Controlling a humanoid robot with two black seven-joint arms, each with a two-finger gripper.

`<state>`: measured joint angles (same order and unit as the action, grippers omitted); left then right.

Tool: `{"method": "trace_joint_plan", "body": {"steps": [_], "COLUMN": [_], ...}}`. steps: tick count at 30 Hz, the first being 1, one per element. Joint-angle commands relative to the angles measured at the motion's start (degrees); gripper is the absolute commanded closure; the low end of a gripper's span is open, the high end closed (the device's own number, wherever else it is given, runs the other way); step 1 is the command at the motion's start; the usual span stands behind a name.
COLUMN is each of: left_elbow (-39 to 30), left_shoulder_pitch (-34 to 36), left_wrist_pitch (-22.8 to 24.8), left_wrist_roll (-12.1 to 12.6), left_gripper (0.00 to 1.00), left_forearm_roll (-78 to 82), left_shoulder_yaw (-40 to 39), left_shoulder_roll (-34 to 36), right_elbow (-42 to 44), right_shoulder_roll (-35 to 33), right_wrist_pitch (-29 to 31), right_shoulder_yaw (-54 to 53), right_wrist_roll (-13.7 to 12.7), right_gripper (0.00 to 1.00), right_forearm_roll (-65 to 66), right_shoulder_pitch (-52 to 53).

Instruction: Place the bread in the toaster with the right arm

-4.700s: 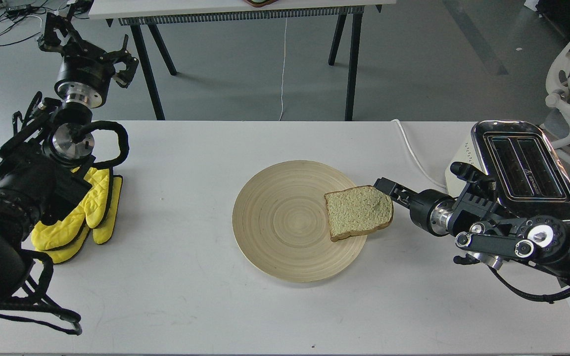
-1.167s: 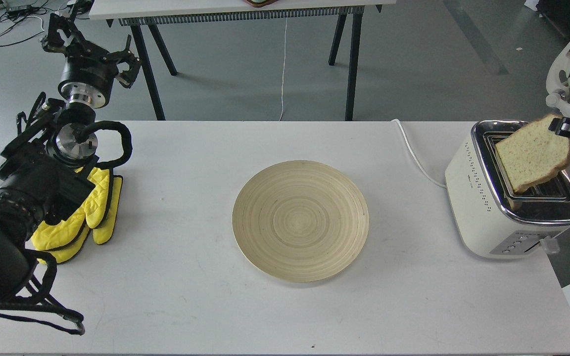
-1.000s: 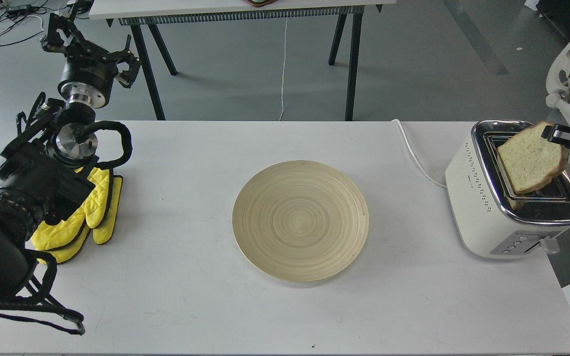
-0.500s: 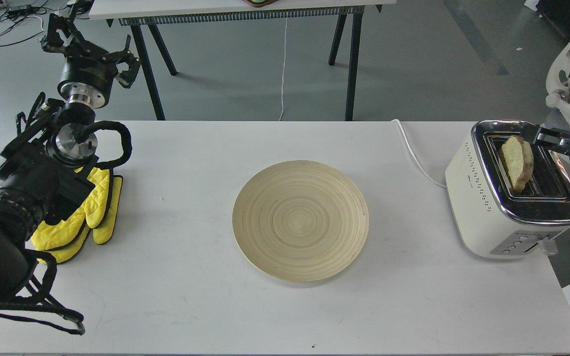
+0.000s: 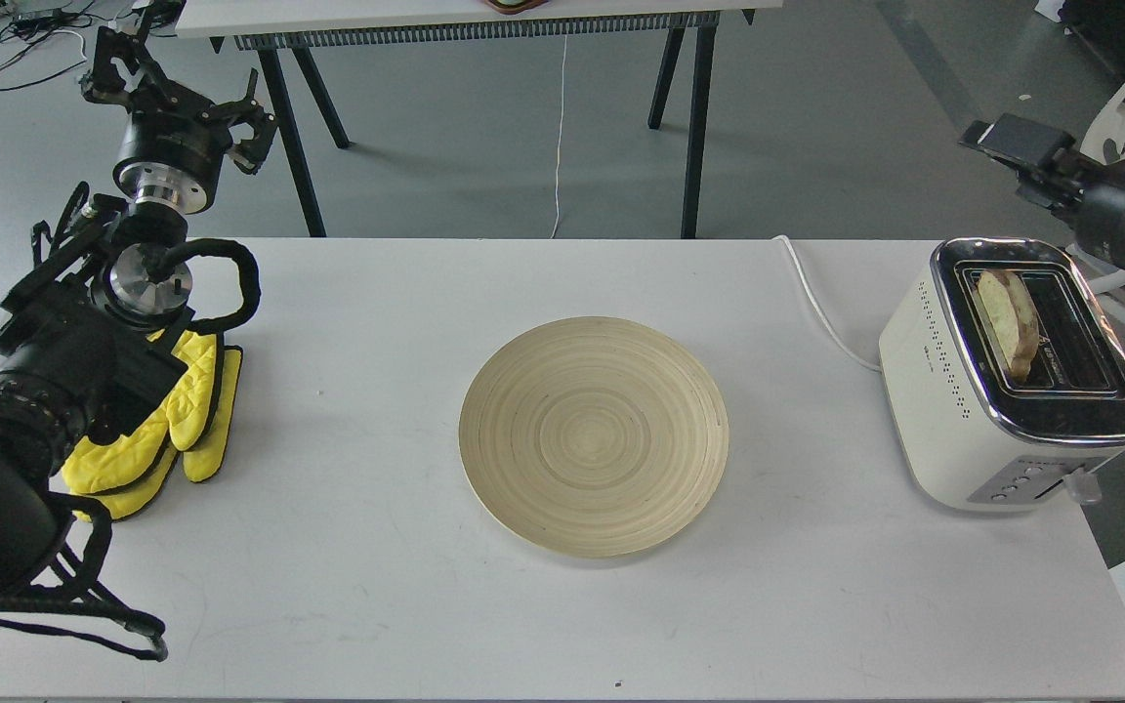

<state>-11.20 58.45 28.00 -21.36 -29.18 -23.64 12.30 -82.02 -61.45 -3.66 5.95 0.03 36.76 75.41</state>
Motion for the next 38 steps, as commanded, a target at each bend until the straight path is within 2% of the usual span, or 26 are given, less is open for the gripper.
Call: {"method": "trace_joint_plan", "body": {"steps": [1,2,5,6,7,11,14,17,21,25,29,33,38], "left_elbow": [0.0,-0.1,-0.1,0.0,-0.1,0.0,0.0,0.0,0.0,0.0,-0.1,-0.1,0.0], "left_shoulder_pitch": [0.0,0.0,0.0,0.0,0.0,0.0,0.0,0.0,0.0,0.1,0.0,0.1,0.1], "left_wrist_pitch": [0.0,0.0,0.0,0.0,0.0,0.0,0.0,0.0,0.0,0.0,0.0,0.0,0.0], "left_wrist_roll": [0.0,0.0,0.0,0.0,0.0,0.0,0.0,0.0,0.0,0.0,0.0,0.0,0.0], "left_gripper": [0.0,0.0,0.0,0.0,0.0,0.0,0.0,0.0,0.0,0.0,0.0,0.0,0.0], "left_forearm_roll": [0.0,0.0,0.0,0.0,0.0,0.0,0.0,0.0,-0.1,-0.1,-0.1,-0.1,-0.1], "left_shoulder_yaw": [0.0,0.0,0.0,0.0,0.0,0.0,0.0,0.0,0.0,-0.1,0.0,0.0,0.0], "left_shoulder_roll": [0.1,0.1,0.1,0.1,0.1,0.0,0.0,0.0,0.1,0.1,0.1,0.1,0.1], "right_elbow": [5.2,6.8,12.5,14.5,16.3,23.0,28.8,33.8,40.5,49.1,54.6,54.7,54.5], "right_shoulder_roll": [5.1,6.5,10.9,12.7,14.4,21.4,26.3,32.9,40.5,47.2,48.6,48.5,48.0], "right_wrist_pitch": [0.1,0.3,0.9,1.0,0.9,0.7,1.0,1.6,7.2,13.1,17.4,18.2,22.7], "right_shoulder_yaw": [-2.3,-3.0,-4.2,-4.4,-4.5,-8.0,-16.9,-27.8,-43.2,-55.1,-57.5,-57.5,-55.4], "right_wrist_roll": [0.6,2.1,10.9,13.1,14.3,15.9,15.5,15.0,13.4,10.0,9.7,10.1,10.0], "right_gripper": [0.0,0.0,0.0,0.0,0.0,0.0,0.0,0.01,0.01,0.01,0.0,0.0,0.0], "right_forearm_roll": [-7.6,-10.0,-16.7,-18.2,-19.3,-29.9,-37.0,-38.2,-39.0,-39.2,-39.2,-39.2,-39.1], "right_shoulder_pitch": [0.0,-0.1,-0.9,-1.1,-1.4,-4.6,-9.8,-14.1,-19.2,-21.4,-21.4,-21.4,-21.0]}}
